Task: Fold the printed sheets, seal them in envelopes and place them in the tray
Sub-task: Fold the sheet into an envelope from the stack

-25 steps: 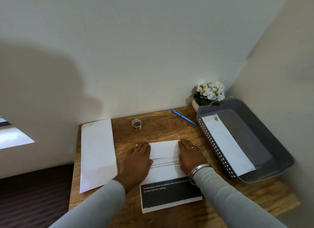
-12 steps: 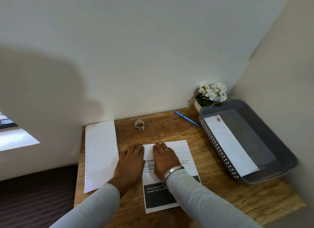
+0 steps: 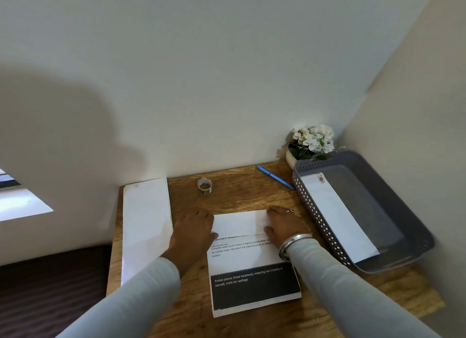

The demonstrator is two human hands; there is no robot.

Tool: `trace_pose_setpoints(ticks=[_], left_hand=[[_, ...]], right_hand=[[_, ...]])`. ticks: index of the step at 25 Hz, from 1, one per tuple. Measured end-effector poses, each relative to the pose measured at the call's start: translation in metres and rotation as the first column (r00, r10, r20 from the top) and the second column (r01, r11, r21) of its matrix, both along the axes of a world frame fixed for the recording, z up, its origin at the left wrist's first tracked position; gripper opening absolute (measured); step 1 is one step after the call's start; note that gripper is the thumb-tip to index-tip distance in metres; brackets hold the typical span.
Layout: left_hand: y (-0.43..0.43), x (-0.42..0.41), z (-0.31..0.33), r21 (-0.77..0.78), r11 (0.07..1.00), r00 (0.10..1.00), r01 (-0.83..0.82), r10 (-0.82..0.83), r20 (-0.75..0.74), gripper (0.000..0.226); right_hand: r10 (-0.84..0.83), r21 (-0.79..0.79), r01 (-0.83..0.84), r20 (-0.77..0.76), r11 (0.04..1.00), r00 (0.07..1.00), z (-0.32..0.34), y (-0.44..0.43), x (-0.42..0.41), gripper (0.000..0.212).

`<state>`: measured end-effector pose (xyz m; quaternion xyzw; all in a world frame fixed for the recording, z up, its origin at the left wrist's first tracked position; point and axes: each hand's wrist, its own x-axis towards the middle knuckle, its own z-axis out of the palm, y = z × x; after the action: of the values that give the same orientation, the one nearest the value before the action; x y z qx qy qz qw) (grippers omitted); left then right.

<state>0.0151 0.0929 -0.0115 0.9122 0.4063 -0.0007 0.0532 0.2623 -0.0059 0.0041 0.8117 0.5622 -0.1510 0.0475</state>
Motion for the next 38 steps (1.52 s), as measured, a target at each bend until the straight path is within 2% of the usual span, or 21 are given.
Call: trace_pose_setpoints(ticks=[2, 7, 11, 13, 17, 20, 23, 26, 29, 32, 34, 35, 38], left_hand=[[0.012, 0.006, 0.005, -0.043, 0.999, 1.000, 0.021, -0.021, -0.017, 0.057], [0.028, 0.016, 0.009, -0.203, 0.978, 0.997, 0.047, -0.057, -0.044, 0.067], [0.031, 0.013, 0.007, -0.281, 0.960, 0.999, 0.023, -0.029, -0.016, 0.067], [0.030, 0.011, 0.005, -0.318, 0.948, 0.999, 0.022, -0.011, 0.037, 0.059], [0.021, 0.003, 0.004, -0.495, 0.869, 0.930, -0.003, 0.184, 0.318, 0.040], [0.019, 0.000, 0.009, -0.400, 0.917, 0.874, 0.006, 0.189, 0.447, 0.024], [0.012, -0.004, 0.015, -0.311, 0.949, 0.877, 0.053, 0.105, 0.469, 0.016], [-0.003, -0.014, 0.004, -0.322, 0.939, 0.904, 0.121, 0.029, 0.426, 0.024], [-0.016, -0.021, -0.008, -0.303, 0.941, 0.957, 0.151, -0.062, 0.285, 0.050], [-0.025, -0.019, -0.013, -0.223, 0.966, 0.978, 0.129, -0.086, 0.191, 0.058], [-0.032, -0.012, -0.012, -0.052, 0.988, 0.984, 0.147, -0.140, 0.108, 0.051], [-0.035, -0.007, -0.010, -0.013, 0.987, 0.985, 0.162, -0.161, 0.062, 0.050], [-0.041, 0.005, -0.009, -0.065, 0.990, 0.992, 0.129, -0.130, -0.006, 0.063]], right_hand=[[0.018, -0.041, -0.018, -0.002, 0.999, 1.000, 0.012, 0.009, 0.005, 0.058], [0.046, -0.151, -0.057, -0.076, 0.987, 0.996, 0.026, 0.021, 0.008, 0.080], [0.021, -0.195, -0.047, -0.131, 0.980, 0.991, 0.029, 0.028, 0.008, 0.076], [0.038, -0.186, -0.062, -0.129, 0.981, 0.991, 0.030, 0.029, 0.007, 0.069], [0.054, 0.025, -0.050, -0.205, 0.998, 0.977, 0.037, 0.029, 0.003, 0.029], [0.096, 0.217, -0.046, -0.227, 0.975, 0.969, 0.046, 0.028, 0.003, 0.018], [0.141, 0.319, -0.075, -0.189, 0.945, 0.972, 0.048, 0.022, 0.000, 0.018], [0.203, 0.214, -0.176, -0.108, 0.961, 0.973, 0.034, 0.007, -0.002, 0.020], [0.248, 0.121, -0.237, -0.090, 0.964, 0.965, 0.013, -0.010, -0.003, 0.041], [0.244, 0.110, -0.235, -0.077, 0.966, 0.967, 0.000, -0.019, -0.005, 0.059], [0.235, 0.138, -0.225, -0.061, 0.964, 0.970, -0.001, -0.019, -0.017, 0.055], [0.233, 0.169, -0.220, -0.066, 0.961, 0.970, -0.002, -0.017, -0.025, 0.052], [0.242, 0.191, -0.217, -0.119, 0.957, 0.963, -0.008, -0.008, -0.056, 0.060]])
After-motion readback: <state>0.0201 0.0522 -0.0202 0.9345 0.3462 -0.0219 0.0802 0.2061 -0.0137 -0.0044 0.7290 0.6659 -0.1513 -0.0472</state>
